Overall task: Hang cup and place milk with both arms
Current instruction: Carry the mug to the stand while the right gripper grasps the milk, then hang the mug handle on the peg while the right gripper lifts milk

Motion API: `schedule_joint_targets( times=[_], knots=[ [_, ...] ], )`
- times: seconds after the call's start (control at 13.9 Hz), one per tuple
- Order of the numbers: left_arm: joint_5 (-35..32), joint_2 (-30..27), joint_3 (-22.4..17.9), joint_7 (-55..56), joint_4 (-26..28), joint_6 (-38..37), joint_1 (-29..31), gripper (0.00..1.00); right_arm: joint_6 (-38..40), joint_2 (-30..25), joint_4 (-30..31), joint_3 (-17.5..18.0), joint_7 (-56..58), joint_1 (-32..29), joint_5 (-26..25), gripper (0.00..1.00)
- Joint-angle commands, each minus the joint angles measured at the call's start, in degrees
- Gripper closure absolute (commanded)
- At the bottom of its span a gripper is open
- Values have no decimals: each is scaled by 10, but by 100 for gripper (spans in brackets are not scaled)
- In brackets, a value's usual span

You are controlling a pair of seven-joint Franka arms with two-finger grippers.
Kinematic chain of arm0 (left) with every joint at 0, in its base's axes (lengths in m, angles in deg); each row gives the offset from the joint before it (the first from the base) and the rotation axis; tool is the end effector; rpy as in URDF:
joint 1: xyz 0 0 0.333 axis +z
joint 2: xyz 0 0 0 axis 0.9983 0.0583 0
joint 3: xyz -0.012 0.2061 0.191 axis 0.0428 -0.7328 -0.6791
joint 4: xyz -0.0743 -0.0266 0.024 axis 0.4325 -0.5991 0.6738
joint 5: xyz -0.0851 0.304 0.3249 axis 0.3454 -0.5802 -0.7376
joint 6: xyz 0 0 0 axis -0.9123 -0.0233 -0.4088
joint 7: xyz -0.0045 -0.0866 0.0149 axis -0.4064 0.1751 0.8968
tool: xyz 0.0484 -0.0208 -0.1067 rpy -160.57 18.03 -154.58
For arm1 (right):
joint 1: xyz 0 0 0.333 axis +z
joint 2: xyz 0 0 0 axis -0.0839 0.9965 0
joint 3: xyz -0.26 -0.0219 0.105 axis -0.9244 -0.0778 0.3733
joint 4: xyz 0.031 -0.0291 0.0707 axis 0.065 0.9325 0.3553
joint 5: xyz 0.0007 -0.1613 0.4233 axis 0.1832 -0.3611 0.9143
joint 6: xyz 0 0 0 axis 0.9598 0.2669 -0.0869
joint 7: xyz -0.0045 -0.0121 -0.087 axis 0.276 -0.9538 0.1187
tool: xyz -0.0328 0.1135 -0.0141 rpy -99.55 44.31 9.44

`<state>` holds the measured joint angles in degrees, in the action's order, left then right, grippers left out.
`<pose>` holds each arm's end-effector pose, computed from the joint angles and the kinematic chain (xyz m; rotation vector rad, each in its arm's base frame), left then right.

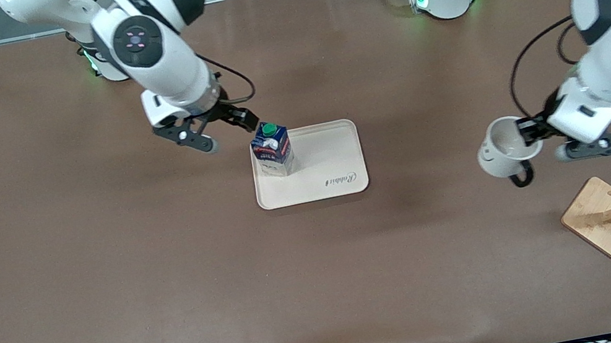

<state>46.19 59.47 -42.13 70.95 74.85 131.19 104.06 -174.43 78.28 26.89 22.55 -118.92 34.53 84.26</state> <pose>0.6714 -0.0644 0.4312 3.0998 -0.0885 -0.0056 0.4981 0.4257 0.3582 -2.9173 0.8840 0.2199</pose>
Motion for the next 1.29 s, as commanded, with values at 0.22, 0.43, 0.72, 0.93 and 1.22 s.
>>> schedule_joint_targets(
  times=[0.22, 0.43, 0.72, 0.93, 1.22],
  knots=[
    [-11, 7, 5, -131, -37, -18, 76, 100, -65, 50, -3, -7, -105, 49, -60, 0],
    [-24, 24, 5, -138, -70, -17, 98, 100, -75, 62, -5, -7, -106, 58, -76, 0],
    [-27, 47, -17, -138, -100, -17, 98, 100, -93, 85, -7, -7, -116, 66, -80, 0],
    [-28, 61, -20, -138, -121, -16, 99, 100, -93, 96, -9, -8, -132, 67, -112, 36],
    [-40, 71, -30, -162, -122, -13, 101, 100, -86, 95, -33, -9, -183, 61, -114, 100]
  ],
)
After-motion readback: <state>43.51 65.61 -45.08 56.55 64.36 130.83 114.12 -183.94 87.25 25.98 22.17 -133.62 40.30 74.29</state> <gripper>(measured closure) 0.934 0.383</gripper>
